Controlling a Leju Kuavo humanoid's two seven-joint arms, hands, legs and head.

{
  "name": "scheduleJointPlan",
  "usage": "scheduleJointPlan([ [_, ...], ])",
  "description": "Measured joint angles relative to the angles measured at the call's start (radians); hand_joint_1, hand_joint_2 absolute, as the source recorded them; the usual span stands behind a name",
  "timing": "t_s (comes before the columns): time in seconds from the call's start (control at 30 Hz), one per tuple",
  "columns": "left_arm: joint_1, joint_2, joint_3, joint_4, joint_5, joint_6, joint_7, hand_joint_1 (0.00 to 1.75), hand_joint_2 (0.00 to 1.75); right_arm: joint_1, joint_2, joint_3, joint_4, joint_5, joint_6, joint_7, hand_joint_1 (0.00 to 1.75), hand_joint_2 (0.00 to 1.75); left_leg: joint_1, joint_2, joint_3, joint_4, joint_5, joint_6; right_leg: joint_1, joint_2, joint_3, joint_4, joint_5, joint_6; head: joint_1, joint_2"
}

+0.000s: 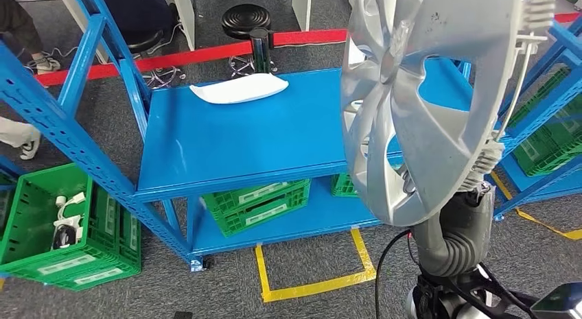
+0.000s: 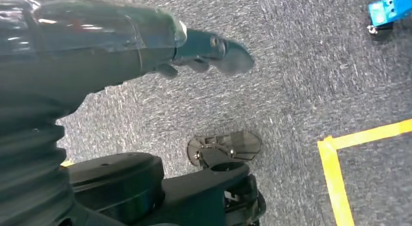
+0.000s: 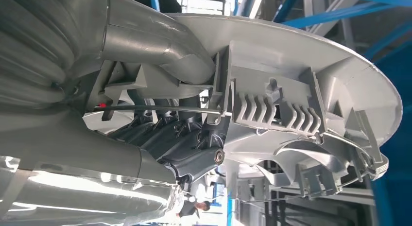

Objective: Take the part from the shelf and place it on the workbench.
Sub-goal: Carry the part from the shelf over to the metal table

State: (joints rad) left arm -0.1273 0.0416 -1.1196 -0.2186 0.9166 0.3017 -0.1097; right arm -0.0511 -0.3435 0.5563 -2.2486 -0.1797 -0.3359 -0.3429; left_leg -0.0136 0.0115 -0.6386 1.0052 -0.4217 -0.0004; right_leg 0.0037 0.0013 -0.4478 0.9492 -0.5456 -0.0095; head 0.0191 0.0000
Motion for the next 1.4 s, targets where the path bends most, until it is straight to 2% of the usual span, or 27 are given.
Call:
scheduleJointPlan([
  [0.07,0.0,0.0,0.0,0.0,-0.001,0.0,0.001,0.0,1.75,-0.002,0.0,-0.001,0.0,0.0,0.0,0.0,1.75,1.75,0.004,-0.006,-0.02,0.045,-0.06,-0.012,-0.005,-0.004,-0.019,-0.006,0.024,-0.009,-0.007,0.0],
  [0.13,0.0,0.001,0.0,0.0,-0.001,0.0,0.001,0.0,1.75,-0.002,0.0,-0.002,0.0,0.0,0.0,0.0,1.75,1.75,0.012,-0.013,-0.051,0.159,-0.164,-0.023,-0.007,-0.008,-0.045,-0.005,0.044,-0.014,-0.019,0.0],
  [0.17,0.0,0.001,0.0,0.0,-0.002,0.0,0.001,0.0,1.75,-0.002,0.0,-0.002,0.001,0.0,0.0,0.0,1.75,1.75,0.016,-0.013,-0.062,0.221,-0.196,-0.029,-0.007,-0.009,-0.06,-0.002,0.054,-0.014,-0.022,0.0],
  [0.2,0.0,0.001,0.0,0.0,-0.002,0.0,0.001,0.0,1.75,-0.002,0.0,-0.002,0.002,0.0,0.0,0.0,1.75,1.75,0.02,-0.013,-0.063,0.264,-0.204,-0.034,-0.008,-0.01,-0.076,0.002,0.063,-0.012,-0.025,0.0],
  [0.27,0.0,0.001,0.0,0.0,-0.002,0.0,0.001,0.0,1.75,-0.002,0.0,-0.002,0.005,-0.001,0.0,0.001,1.75,1.75,0.027,-0.013,-0.022,0.263,-0.158,-0.042,-0.012,-0.012,-0.111,0.015,0.079,-0.004,-0.03,0.0],
  [0.33,-0.002,0.001,0.0,0.0,-0.002,0.0,0.001,0.0,1.75,-0.002,0.0,-0.002,0.005,-0.002,0.0,0.001,1.75,1.75,0.033,-0.013,0.075,0.151,-0.119,-0.047,-0.016,-0.012,-0.143,0.036,0.09,0.006,-0.035,0.0],
  [0.4,-0.004,0.002,0.0,0.0,-0.002,0.0,0.002,0.0,1.75,-0.001,0.0,-0.003,0.005,-0.006,0.0,0.001,1.75,1.75,0.032,-0.016,0.158,0.03,-0.138,-0.042,-0.017,-0.013,-0.164,0.054,0.099,0.019,-0.037,0.0],
  [0.43,-0.005,0.002,0.0,0.0,-0.002,0.0,0.002,0.0,1.75,0.0,0.0,-0.004,0.005,-0.008,0.0,0.001,1.75,1.75,0.03,-0.019,0.174,0.0,-0.151,-0.037,-0.018,-0.014,-0.17,0.058,0.105,0.026,-0.038,0.0],
  [0.5,-0.004,0.002,0.0,0.0,-0.002,0.0,0.004,0.0,1.75,0.002,0.001,-0.007,0.005,-0.01,0.0,0.001,1.75,1.75,0.028,-0.019,0.166,-0.013,-0.149,-0.021,-0.021,-0.013,-0.178,0.061,0.114,0.04,-0.038,0.0],
  [0.53,-0.004,0.002,0.0,0.0,-0.002,0.0,0.005,0.0,1.75,0.003,0.001,-0.008,0.005,-0.011,0.0,0.001,1.75,1.75,0.028,-0.019,0.158,-0.014,-0.141,-0.011,-0.023,-0.012,-0.184,0.071,0.099,0.046,-0.037,0.0],
  [0.6,-0.004,0.002,0.0,0.0,-0.002,0.0,0.008,0.0,1.75,0.004,0.001,-0.009,0.006,-0.011,0.0,0.001,1.75,1.75,0.028,-0.016,0.137,-0.015,-0.12,0.009,-0.025,-0.009,-0.202,0.143,0.015,0.054,-0.03,0.0],
  [0.67,-0.004,0.002,0.0,0.0,-0.002,0.0,0.008,0.0,1.75,0.004,0.001,-0.009,0.006,-0.012,0.0,0.001,1.75,1.75,0.023,-0.016,0.11,-0.014,-0.097,0.018,-0.024,-0.008,-0.22,0.265,-0.079,0.057,-0.018,0.0],
  [0.7,-0.004,0.002,0.0,0.0,-0.002,0.0,0.008,0.0,1.75,0.004,0.001,-0.009,0.007,-0.012,-0.001,0.001,1.75,1.75,0.02,-0.015,0.095,-0.012,-0.086,0.019,-0.024,-0.008,-0.22,0.313,-0.096,0.057,-0.014,0.0],
  [0.73,-0.004,0.002,0.0,0.0,-0.002,0.0,0.008,0.0,1.75,0.004,0.001,-0.009,0.008,-0.012,-0.001,0.001,1.75,1.75,0.017,-0.014,0.079,-0.01,-0.075,0.02,-0.023,-0.008,-0.21,0.333,-0.088,0.054,-0.01,0.0],
  [0.77,-0.004,0.002,0.0,0.0,-0.002,0.0,0.008,0.0,1.75,0.004,0.001,-0.008,0.01,-0.012,-0.001,0.001,1.75,1.75,0.014,-0.014,0.063,-0.008,-0.064,0.019,-0.022,-0.008,-0.187,0.324,-0.062,0.05,-0.007,0.0],
  [0.83,-0.004,0.001,0.0,0.0,-0.002,0.0,0.008,0.0,1.75,0.004,0.002,-0.009,0.011,-0.012,-0.001,0.001,1.75,1.75,0.008,-0.013,0.037,-0.005,-0.044,0.017,-0.017,-0.006,-0.099,0.212,-0.012,0.034,-0.001,0.0],
  [0.9,-0.004,0.0,0.0,-0.001,-0.002,0.0,0.008,0.0,1.75,0.002,0.002,-0.009,0.011,-0.013,-0.001,0.001,1.75,1.75,0.004,-0.011,0.021,-0.004,-0.026,0.011,-0.009,-0.005,-0.004,0.064,-0.011,0.017,0.0,0.0],
  [0.97,-0.004,0.0,0.0,-0.001,-0.002,0.0,0.008,0.0,1.75,0.002,0.003,-0.009,0.011,-0.014,-0.002,0.001,1.75,1.75,0.004,-0.007,0.009,-0.004,-0.005,0.0,-0.003,-0.003,0.026,-0.002,-0.021,0.008,-0.002,0.0],
  [1.03,-0.002,0.001,0.0,-0.001,-0.003,0.0,0.008,0.0,1.75,0.002,0.004,-0.009,0.011,-0.017,-0.002,0.001,1.75,1.75,0.006,-0.004,-0.007,0.003,-0.008,-0.012,-0.005,-0.006,0.01,-0.01,-0.008,0.001,-0.004,0.0],
  [1.07,-0.001,0.001,0.0,0.0,-0.003,0.0,0.008,0.0,1.75,0.003,0.005,-0.009,0.011,-0.018,-0.003,0.001,1.75,1.75,0.006,-0.005,-0.018,0.024,-0.034,-0.018,-0.007,-0.008,0.0,-0.013,0.001,-0.003,-0.008,0.0],
  [1.17,0.0,0.002,0.0,0.0,-0.003,0.001,0.008,0.0,1.75,0.007,0.006,-0.01,0.011,-0.019,-0.003,0.0,1.75,1.75,0.012,-0.011,-0.068,0.186,-0.162,-0.032,-0.007,-0.012,-0.032,-0.013,0.026,-0.012,-0.031,0.0],
  [1.2,0.0,0.002,0.0,0.0,-0.003,0.001,0.009,0.0,1.75,0.009,0.006,-0.009,0.012,-0.019,-0.003,0.0,1.75,1.75,0.013,-0.012,-0.08,0.242,-0.178,-0.035,-0.006,-0.013,-0.043,-0.011,0.034,-0.012,-0.035,0.0],
  [1.23,0.0,0.002,0.0,0.0,-0.003,0.001,0.01,0.0,1.75,0.011,0.006,-0.009,0.012,-0.019,-0.003,0.0,1.75,1.75,0.014,-0.012,-0.08,0.274,-0.172,-0.037,-0.004,-0.013,-0.055,-0.007,0.04,-0.012,-0.038,0.0],
  [1.27,0.0,0.002,0.0,0.0,-0.003,0.001,0.011,0.0,1.75,0.013,0.006,-0.009,0.013,-0.02,-0.003,0.0,1.75,1.75,0.014,-0.012,-0.063,0.272,-0.15,-0.037,-0.004,-0.014,-0.067,-0.002,0.046,-0.011,-0.04,0.0],
  [1.3,0.0,0.002,0.0,0.0,-0.004,0.002,0.013,0.0,1.75,0.014,0.006,-0.009,0.014,-0.02,-0.003,0.0,1.75,1.75,0.013,-0.012,-0.028,0.234,-0.121,-0.034,-0.003,-0.014,-0.078,0.004,0.05,-0.01,-0.041,0.0],
  [1.33,-0.001,0.002,0.0,0.0,-0.005,0.002,0.016,0.0,1.75,0.015,0.006,-0.009,0.014,-0.021,-0.003,0.0,1.75,1.75,0.012,-0.013,0.02,0.168,-0.101,-0.028,-0.002,-0.014,-0.086,0.01,0.052,-0.009,-0.043,0.0],
  [1.4,-0.002,0.004,0.0,0.0,-0.009,0.001,0.026,0.0,1.75,0.017,0.007,-0.01,0.014,-0.022,-0.003,-0.003,1.75,1.75,0.008,-0.013,0.108,0.041,-0.097,-0.014,0.0,-0.015,-0.098,0.021,0.056,-0.003,-0.045,0.0],
])
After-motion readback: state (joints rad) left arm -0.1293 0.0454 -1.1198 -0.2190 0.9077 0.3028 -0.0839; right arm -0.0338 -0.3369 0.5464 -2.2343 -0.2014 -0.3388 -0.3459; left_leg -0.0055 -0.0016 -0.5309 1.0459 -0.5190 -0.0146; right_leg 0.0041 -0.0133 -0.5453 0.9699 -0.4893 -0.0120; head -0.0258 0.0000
